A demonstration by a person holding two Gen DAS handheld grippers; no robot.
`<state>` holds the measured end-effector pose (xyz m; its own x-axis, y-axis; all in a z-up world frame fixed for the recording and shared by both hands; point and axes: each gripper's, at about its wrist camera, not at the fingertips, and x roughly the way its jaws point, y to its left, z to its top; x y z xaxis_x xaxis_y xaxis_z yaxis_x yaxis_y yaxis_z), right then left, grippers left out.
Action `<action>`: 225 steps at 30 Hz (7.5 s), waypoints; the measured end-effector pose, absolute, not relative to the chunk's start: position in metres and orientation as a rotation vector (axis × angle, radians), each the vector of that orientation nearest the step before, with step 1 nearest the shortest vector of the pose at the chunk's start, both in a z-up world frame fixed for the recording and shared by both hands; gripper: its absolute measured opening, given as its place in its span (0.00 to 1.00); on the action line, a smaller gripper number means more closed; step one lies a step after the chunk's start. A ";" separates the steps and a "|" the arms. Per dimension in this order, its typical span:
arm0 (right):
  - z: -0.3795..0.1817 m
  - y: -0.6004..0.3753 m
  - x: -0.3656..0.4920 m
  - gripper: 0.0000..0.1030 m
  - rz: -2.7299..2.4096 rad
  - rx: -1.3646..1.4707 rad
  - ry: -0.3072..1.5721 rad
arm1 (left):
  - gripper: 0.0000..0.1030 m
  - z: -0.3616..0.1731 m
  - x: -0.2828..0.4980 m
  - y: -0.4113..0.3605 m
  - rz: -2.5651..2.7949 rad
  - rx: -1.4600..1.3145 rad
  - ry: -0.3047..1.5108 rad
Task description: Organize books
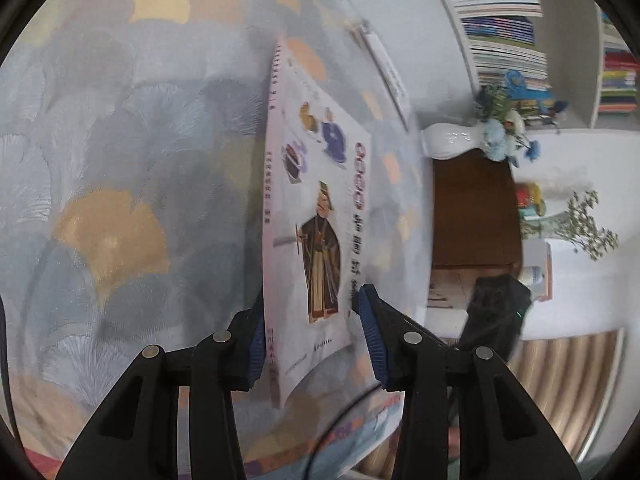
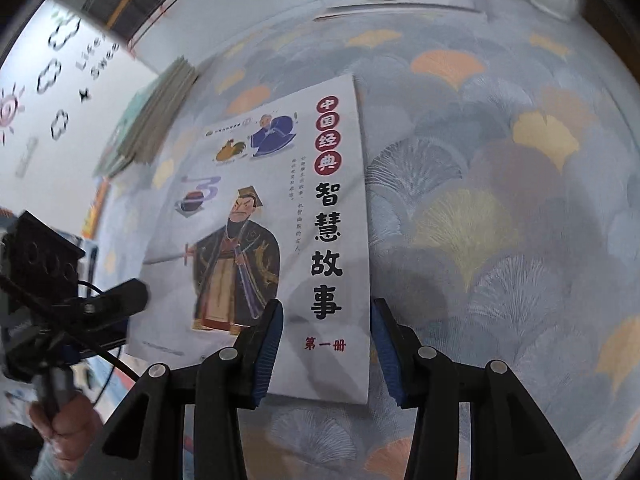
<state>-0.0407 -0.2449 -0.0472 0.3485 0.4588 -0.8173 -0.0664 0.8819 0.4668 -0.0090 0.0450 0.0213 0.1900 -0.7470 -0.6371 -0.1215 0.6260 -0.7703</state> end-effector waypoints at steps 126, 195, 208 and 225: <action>-0.064 -0.150 -0.059 1.00 0.190 -0.071 0.891 | 0.36 0.089 -0.141 0.063 -0.183 -0.418 1.153; -0.022 -0.400 0.255 0.77 -0.135 0.549 1.004 | 0.50 0.020 0.337 -0.110 -0.472 -0.288 1.220; 0.023 -0.306 0.151 0.66 0.158 0.146 1.007 | 0.48 0.093 -0.017 -0.070 -0.676 -0.100 1.293; -0.027 -0.227 0.035 0.69 0.073 0.295 1.067 | 0.48 0.086 -0.139 0.064 -0.244 -0.432 1.189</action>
